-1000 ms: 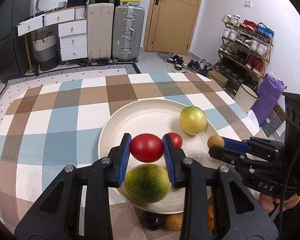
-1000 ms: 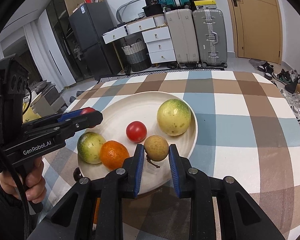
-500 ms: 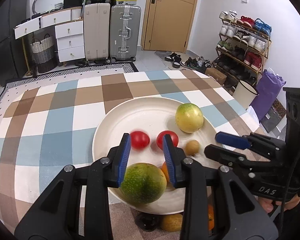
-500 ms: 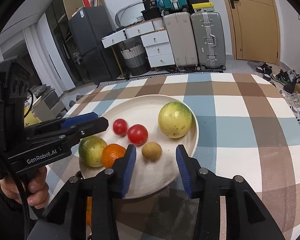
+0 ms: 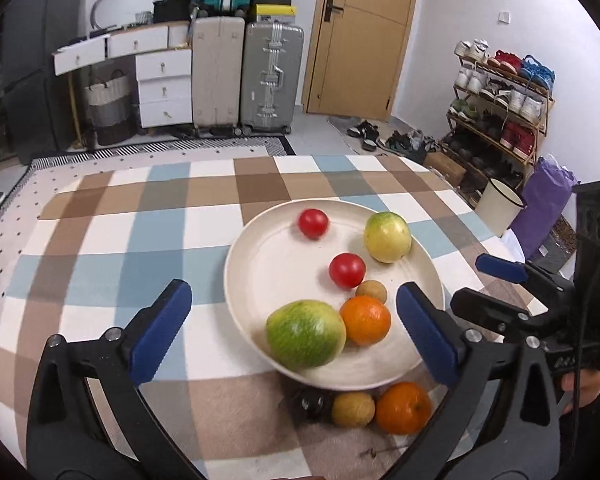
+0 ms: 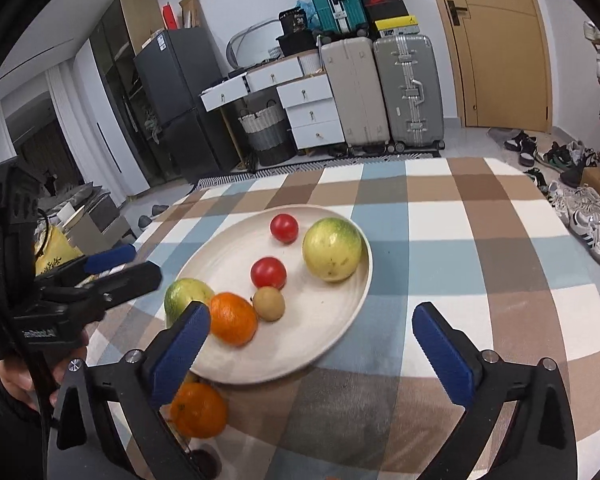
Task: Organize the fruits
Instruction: 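Withdraw both open tools from the plate toward the remaining fruits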
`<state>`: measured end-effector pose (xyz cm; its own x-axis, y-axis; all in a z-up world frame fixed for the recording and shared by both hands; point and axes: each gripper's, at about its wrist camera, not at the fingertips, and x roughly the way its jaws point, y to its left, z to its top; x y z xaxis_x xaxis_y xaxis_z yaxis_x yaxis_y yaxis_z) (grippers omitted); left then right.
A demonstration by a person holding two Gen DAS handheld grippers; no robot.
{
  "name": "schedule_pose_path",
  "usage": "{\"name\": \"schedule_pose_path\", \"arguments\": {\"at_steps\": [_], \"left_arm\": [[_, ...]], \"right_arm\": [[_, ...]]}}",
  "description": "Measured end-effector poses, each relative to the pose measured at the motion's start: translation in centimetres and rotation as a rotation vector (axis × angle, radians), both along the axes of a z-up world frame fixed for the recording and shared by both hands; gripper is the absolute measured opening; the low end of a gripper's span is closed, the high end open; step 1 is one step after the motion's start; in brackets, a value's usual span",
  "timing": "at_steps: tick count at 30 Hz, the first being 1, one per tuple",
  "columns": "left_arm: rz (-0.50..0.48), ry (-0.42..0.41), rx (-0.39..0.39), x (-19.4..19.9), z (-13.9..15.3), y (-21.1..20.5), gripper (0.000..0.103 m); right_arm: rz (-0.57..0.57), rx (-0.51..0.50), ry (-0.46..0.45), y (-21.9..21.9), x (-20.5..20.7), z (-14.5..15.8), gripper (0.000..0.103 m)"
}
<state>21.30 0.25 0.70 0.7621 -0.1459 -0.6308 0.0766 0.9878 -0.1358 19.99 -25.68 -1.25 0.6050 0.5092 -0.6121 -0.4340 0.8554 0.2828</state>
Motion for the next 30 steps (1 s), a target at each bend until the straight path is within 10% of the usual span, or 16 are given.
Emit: {"name": "schedule_pose_path", "arguments": {"at_steps": [30], "left_arm": [[-0.031,0.040,0.022,-8.2,-2.3,0.1,0.102]], "right_arm": [[0.194,-0.120,0.045,1.9,-5.9,-1.1,0.103]]}}
